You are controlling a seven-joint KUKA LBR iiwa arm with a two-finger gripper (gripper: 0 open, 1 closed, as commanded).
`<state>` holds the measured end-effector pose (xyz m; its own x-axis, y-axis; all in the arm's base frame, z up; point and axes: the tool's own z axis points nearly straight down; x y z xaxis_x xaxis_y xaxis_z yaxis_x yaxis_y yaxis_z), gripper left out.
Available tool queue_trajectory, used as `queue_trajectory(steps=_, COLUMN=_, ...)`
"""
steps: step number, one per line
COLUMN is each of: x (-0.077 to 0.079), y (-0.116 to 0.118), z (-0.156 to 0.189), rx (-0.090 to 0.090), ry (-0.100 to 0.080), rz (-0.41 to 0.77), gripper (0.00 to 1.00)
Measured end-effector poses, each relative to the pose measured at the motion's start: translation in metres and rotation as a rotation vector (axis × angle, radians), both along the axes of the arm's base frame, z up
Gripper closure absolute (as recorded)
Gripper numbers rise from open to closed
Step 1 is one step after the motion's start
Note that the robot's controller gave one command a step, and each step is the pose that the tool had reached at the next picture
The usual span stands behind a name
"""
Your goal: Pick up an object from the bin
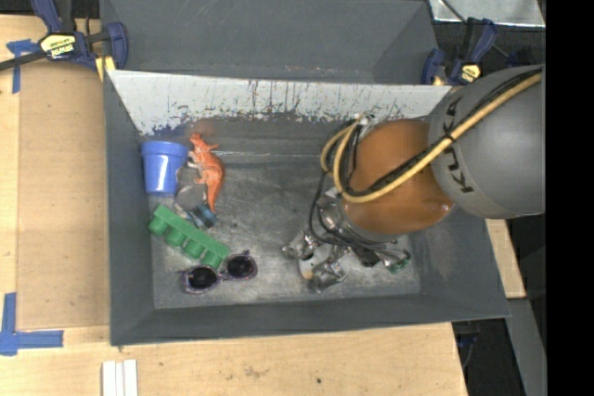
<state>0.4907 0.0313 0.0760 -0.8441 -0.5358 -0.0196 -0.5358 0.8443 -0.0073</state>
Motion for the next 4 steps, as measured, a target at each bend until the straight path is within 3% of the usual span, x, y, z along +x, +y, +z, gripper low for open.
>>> queue_trajectory(steps=2, x=-0.003, y=-0.001, z=0.020, rx=-0.004, ry=0.020, rz=-0.002, gripper=1.00)
queue_trajectory(steps=4, x=-0.004, y=-0.001, z=0.048, rx=-0.004, ry=0.026, rz=-0.004, gripper=1.00)
